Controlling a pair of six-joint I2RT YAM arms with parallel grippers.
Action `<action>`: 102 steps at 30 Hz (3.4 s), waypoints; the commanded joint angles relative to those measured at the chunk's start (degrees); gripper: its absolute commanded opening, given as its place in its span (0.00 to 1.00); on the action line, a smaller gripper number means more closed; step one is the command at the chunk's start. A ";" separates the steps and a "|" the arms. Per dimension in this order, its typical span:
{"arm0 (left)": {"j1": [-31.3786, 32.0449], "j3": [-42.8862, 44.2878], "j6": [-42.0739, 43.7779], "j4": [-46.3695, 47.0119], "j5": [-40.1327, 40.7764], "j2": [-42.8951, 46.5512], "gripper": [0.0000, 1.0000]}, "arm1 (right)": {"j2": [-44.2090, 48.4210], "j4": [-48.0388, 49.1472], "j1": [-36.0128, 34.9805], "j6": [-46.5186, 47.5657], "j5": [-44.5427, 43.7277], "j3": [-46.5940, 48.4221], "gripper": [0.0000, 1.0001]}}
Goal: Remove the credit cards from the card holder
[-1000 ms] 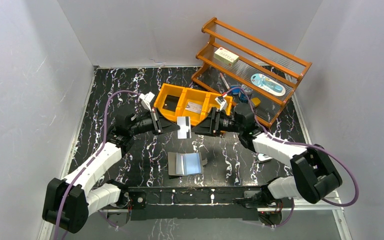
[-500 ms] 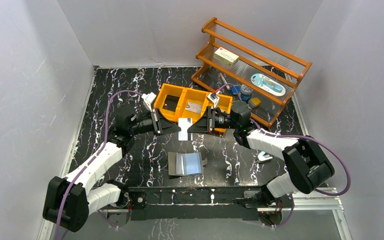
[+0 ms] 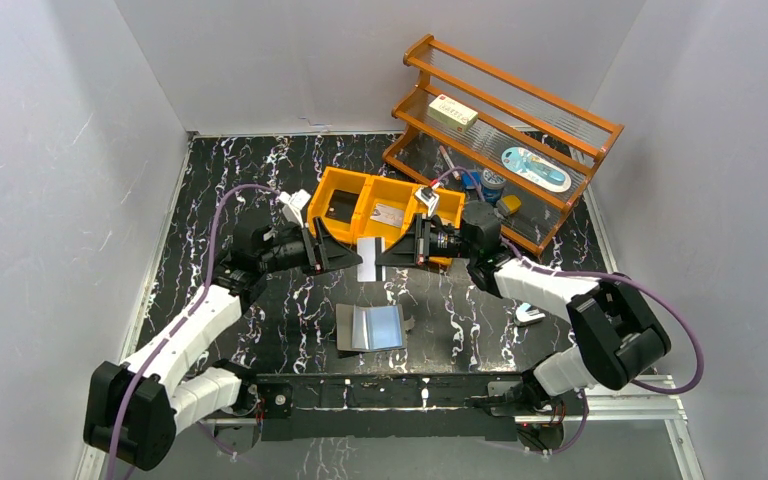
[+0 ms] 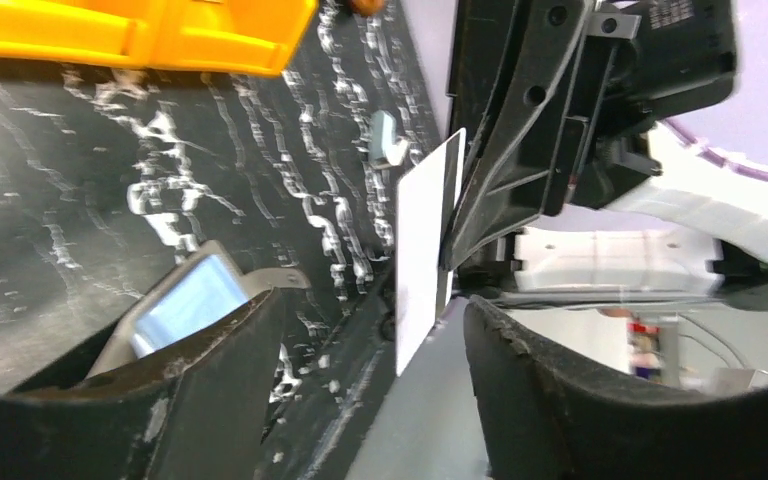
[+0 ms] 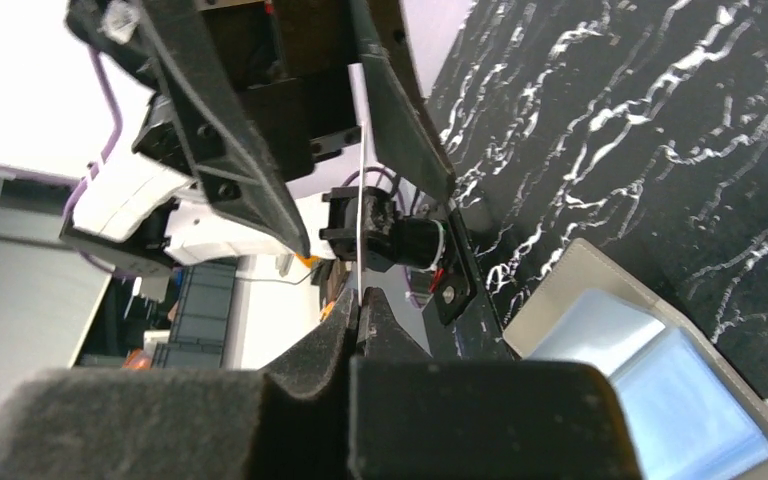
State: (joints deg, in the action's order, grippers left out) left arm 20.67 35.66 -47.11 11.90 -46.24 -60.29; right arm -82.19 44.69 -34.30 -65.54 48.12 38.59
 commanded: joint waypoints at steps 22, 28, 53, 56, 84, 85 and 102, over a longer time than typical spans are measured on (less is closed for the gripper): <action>-0.31 1.15 6.20 -33.13 32.02 13.75 0.97 | -16.49 -62.57 -9.26 67.19 -69.52 44.94 0.00; -0.32 1.93 8.36 -37.15 34.99 15.63 0.98 | -25.03 -63.28 -12.85 78.14 -73.61 51.92 0.00; -0.41 2.80 10.82 -44.06 39.00 21.29 0.98 | -42.76 -62.72 -14.20 98.12 -82.40 61.40 0.00; -0.37 2.72 10.89 -44.44 38.99 21.77 0.98 | -43.51 -63.63 -14.21 97.83 -82.26 61.94 0.02; -0.36 -3.96 8.70 -36.09 22.23 16.64 0.95 | -11.26 -69.91 -14.47 39.11 -45.46 35.56 0.47; -0.33 -4.45 8.43 -35.31 21.44 16.23 0.94 | -9.14 -67.53 -14.52 34.63 -42.75 31.26 0.47; -0.31 -10.21 6.41 -27.42 13.92 10.23 0.73 | -2.00 -54.61 -21.57 11.07 -47.81 8.01 0.47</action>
State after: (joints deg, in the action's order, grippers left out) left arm 20.67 26.06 -40.12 -17.28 -28.97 -49.60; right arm -84.23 -12.58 -55.35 -51.09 2.13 46.94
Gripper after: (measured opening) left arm 0.737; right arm 0.470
